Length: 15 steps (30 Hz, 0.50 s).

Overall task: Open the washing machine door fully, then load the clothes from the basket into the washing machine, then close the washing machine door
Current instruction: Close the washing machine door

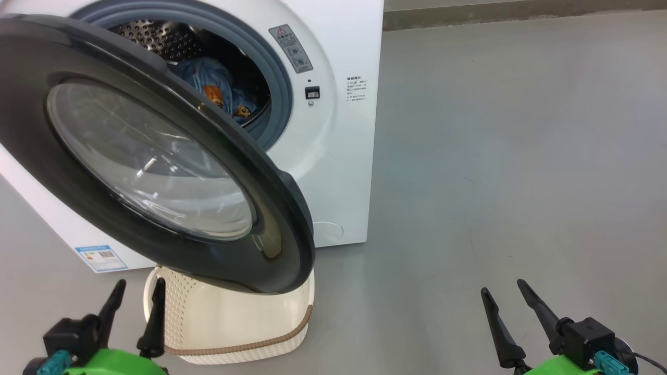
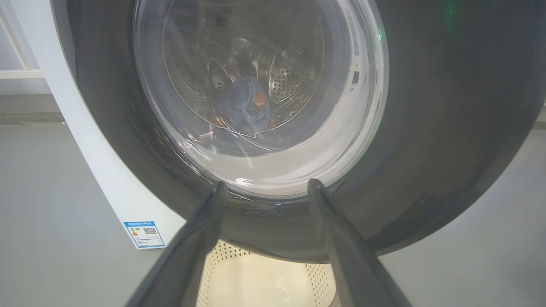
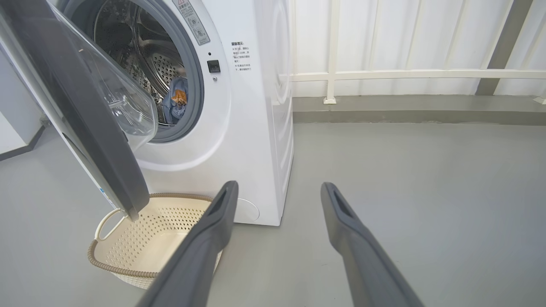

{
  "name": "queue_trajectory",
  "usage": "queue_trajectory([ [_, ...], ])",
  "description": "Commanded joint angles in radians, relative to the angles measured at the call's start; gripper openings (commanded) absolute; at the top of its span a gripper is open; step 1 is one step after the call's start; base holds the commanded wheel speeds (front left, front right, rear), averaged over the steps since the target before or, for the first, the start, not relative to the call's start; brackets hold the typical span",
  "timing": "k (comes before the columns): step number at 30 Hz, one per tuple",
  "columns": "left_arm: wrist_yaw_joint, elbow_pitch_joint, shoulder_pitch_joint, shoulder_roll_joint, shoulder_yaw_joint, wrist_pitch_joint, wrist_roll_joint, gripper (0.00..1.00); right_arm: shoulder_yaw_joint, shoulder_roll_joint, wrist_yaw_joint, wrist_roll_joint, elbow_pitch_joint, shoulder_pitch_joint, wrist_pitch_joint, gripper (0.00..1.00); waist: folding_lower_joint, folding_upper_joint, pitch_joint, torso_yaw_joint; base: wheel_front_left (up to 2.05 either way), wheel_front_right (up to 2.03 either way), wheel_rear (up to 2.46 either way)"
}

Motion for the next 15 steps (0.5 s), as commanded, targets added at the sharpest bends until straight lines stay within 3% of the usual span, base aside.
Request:
queue_trajectory([
  [1,-0.001,-0.028,-0.012,0.023,0.037,-0.013,0.021,1.00,0.025,-0.014,0.001,-0.003,-0.026,-0.007,-0.005,1.00,0.0000,0.0000,0.000,0.000,0.00,0.00,0.00],
  [7,-0.002,-0.105,0.068,-0.017,0.074,-0.014,0.070,1.00,0.026,-0.017,0.001,-0.006,-0.027,-0.008,-0.005,1.00,0.0000,0.0000,0.002,-0.003,0.00,0.00,0.00],
  [15,-0.002,-0.205,0.141,-0.022,0.078,-0.014,0.096,1.00,0.023,-0.024,0.001,-0.013,-0.022,-0.006,-0.005,1.00,0.0000,0.0000,0.002,-0.003,0.00,0.00,0.00],
])
